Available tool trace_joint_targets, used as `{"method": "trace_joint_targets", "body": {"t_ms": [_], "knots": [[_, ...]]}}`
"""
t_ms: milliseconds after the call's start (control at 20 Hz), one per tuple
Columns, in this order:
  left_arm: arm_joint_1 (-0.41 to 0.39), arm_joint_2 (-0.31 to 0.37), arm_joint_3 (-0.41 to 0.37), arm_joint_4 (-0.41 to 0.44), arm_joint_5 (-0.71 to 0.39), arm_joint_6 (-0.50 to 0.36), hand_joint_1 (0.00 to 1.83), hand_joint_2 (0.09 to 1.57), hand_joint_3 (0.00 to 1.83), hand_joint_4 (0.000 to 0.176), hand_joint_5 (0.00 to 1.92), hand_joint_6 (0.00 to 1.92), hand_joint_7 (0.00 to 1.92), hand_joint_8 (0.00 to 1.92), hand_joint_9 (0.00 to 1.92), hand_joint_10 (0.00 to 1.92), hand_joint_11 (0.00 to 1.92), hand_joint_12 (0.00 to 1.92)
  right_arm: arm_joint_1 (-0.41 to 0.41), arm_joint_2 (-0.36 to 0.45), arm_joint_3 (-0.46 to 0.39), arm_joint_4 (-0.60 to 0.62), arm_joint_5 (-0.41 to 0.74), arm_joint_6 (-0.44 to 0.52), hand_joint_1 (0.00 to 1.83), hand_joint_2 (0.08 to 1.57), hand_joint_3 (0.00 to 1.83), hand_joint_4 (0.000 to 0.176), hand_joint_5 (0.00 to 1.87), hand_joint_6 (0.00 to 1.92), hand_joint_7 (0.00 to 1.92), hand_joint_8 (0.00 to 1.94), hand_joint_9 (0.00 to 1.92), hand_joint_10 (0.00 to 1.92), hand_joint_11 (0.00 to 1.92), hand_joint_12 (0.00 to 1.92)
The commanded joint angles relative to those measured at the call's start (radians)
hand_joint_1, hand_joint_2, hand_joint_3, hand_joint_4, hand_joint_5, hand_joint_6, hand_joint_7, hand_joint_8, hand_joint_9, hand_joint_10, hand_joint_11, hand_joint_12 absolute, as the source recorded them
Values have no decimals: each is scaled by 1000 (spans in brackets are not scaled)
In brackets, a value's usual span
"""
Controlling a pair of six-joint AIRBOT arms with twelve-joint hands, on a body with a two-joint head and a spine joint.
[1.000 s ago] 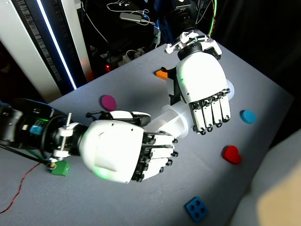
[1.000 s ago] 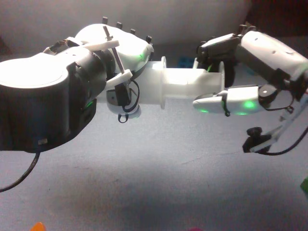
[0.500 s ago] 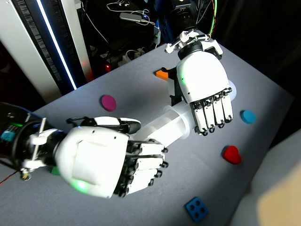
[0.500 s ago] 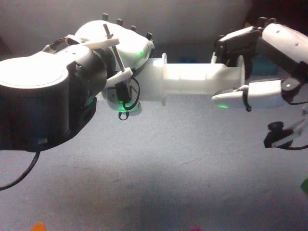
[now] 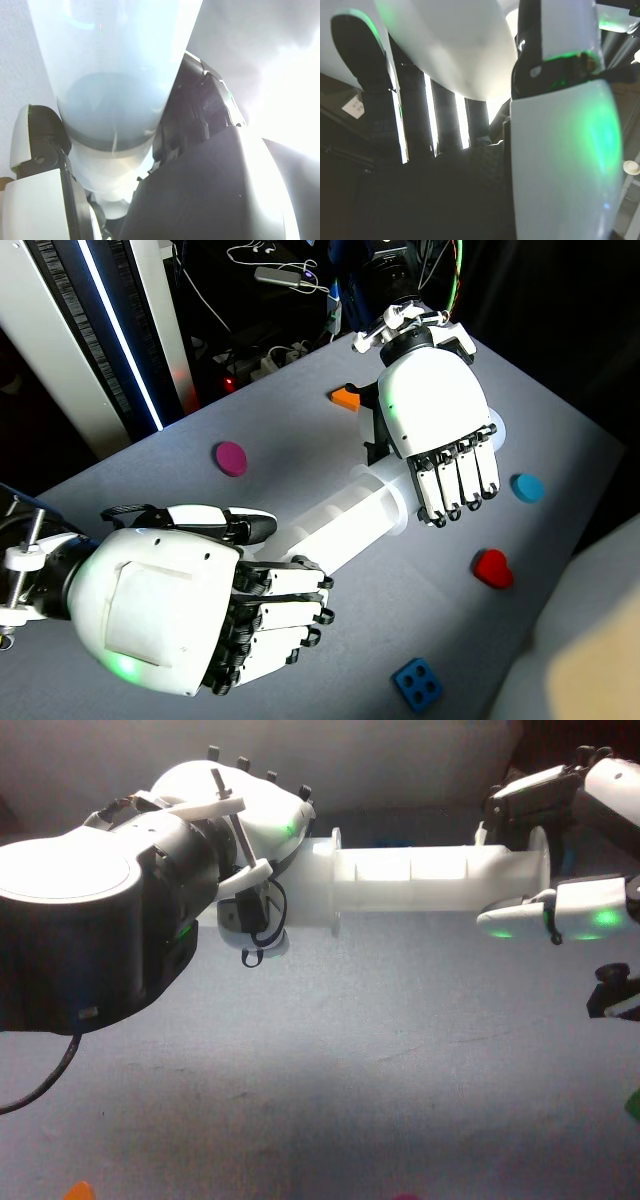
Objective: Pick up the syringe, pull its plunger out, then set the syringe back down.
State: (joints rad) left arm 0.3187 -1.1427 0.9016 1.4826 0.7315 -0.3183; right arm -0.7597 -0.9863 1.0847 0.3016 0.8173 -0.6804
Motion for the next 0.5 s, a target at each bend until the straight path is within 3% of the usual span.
{"method": "trace_joint_targets", "body": {"t_ms": [0,450], "knots": [[-4,16,6,57,86,35,1466,1313,1,0,511,1470,537,1768,504,1748,493,1816,3,32,26,110,171,-27,1369,1136,0,0,832,1059,941,1040,925,1282,897,1276],[-4,17,6,57,88,35,1466,1320,1,0,474,1499,559,1788,502,1744,466,1826,-1,37,26,101,180,-27,1368,1145,0,0,791,1091,934,1061,919,1299,899,1302]]}}
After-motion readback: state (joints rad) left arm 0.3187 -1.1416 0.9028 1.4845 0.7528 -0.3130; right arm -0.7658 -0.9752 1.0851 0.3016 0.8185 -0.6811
